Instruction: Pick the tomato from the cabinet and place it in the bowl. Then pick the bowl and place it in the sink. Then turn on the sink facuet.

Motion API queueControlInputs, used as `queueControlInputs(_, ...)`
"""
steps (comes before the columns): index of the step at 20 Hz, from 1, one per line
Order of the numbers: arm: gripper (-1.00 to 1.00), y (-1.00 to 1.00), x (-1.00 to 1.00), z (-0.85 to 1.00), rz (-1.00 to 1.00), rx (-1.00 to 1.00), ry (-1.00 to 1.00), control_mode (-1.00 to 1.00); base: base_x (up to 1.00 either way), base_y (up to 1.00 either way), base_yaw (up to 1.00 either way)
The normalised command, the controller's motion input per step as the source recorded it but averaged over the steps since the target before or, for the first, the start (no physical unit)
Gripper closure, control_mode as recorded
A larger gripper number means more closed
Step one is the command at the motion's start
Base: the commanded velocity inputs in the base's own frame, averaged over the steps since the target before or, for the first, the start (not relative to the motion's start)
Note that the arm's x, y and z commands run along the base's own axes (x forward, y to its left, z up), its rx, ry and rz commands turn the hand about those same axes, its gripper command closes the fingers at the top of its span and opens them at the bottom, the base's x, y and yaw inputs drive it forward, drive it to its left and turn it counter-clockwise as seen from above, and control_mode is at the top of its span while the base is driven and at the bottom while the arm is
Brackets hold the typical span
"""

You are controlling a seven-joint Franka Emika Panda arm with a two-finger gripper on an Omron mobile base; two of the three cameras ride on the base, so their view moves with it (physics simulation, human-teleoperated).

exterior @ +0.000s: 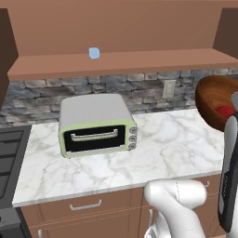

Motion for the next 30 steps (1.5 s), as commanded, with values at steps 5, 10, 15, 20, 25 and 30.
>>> queueControlInputs(5, 1.0, 0.0, 0.0, 0.0, 0.0, 0.0, 0.0, -1.0, 0.0, 0.0, 0.0)
queueControlInputs(10, 1.0, 0.0, 0.0, 0.0, 0.0, 0.0, 0.0, 1.0, -0.35, 0.0, 0.0)
queueControlInputs(15, 1.0, 0.0, 0.0, 0.0, 0.0, 0.0, 0.0, 1.0, -1.0, 0.12, 0.0)
queueControlInputs(20, 1.0, 0.0, 0.0, 0.0, 0.0, 0.0, 0.0, 1.0, -0.79, 0.31, 0.14)
queueControlInputs(25, 1.0, 0.0, 0.0, 0.0, 0.0, 0.0, 0.0, 1.0, -0.27, 0.19, 0.64)
queueControlInputs(30, 1.0, 0.0, 0.0, 0.0, 0.0, 0.0, 0.0, 1.0, -0.26, 0.08, 0.82)
